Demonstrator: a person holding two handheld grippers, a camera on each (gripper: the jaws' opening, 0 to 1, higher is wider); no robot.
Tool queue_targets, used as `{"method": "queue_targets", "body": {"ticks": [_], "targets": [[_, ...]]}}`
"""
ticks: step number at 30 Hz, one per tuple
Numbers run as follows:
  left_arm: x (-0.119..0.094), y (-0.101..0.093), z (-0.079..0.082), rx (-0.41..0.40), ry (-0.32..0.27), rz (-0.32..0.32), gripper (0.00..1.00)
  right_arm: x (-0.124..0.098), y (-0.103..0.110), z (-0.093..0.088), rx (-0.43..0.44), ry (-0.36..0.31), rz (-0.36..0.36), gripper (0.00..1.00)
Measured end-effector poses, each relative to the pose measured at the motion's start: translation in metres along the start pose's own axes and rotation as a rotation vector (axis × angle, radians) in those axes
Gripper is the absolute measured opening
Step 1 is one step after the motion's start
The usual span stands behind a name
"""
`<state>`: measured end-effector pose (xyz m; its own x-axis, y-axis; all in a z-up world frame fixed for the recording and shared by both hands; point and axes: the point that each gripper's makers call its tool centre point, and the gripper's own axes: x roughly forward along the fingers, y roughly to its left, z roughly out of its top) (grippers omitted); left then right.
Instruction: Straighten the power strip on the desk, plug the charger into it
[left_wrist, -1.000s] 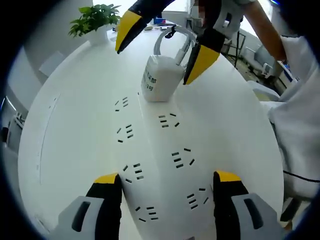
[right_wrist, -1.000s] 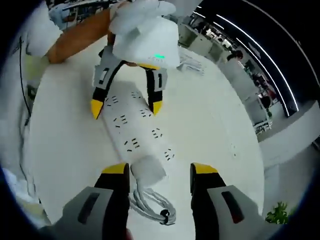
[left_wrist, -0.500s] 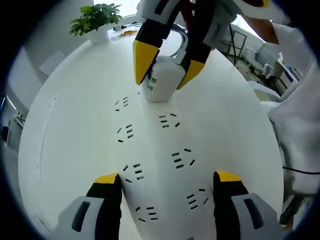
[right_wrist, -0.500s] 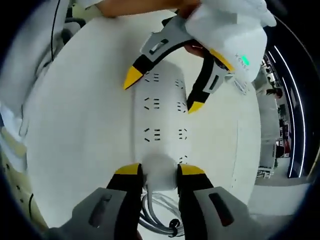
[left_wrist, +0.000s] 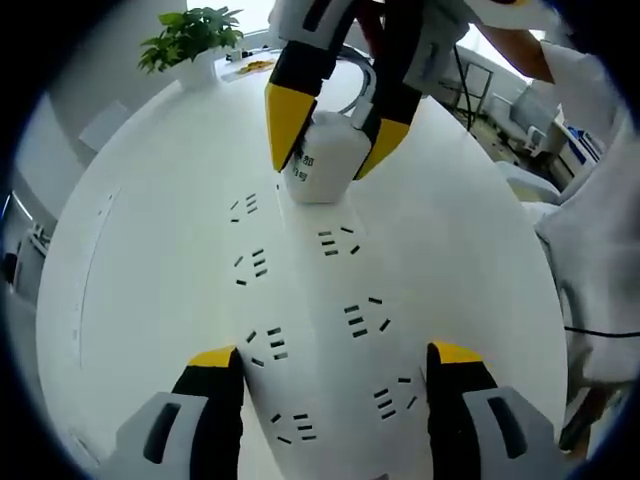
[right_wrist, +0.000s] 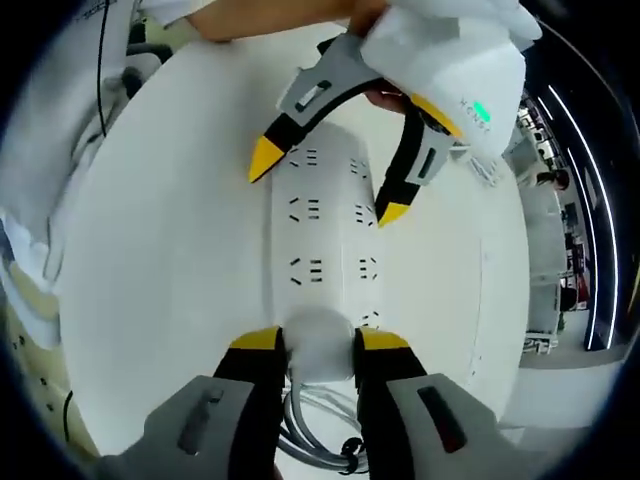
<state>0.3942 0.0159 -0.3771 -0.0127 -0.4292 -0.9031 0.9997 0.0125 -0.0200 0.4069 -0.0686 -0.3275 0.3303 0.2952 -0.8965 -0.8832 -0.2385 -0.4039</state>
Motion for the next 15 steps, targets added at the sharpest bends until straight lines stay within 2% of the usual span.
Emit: {"method": "queue_targets", "body": {"ticks": [15], "targets": [[0.0006, 0.0003, 0.0010, 0.027, -0.012, -0.013, 0.75, -0.0018, 0.0051, -0.0005, 0.064, 0.012, 0.007, 0.26]]}}
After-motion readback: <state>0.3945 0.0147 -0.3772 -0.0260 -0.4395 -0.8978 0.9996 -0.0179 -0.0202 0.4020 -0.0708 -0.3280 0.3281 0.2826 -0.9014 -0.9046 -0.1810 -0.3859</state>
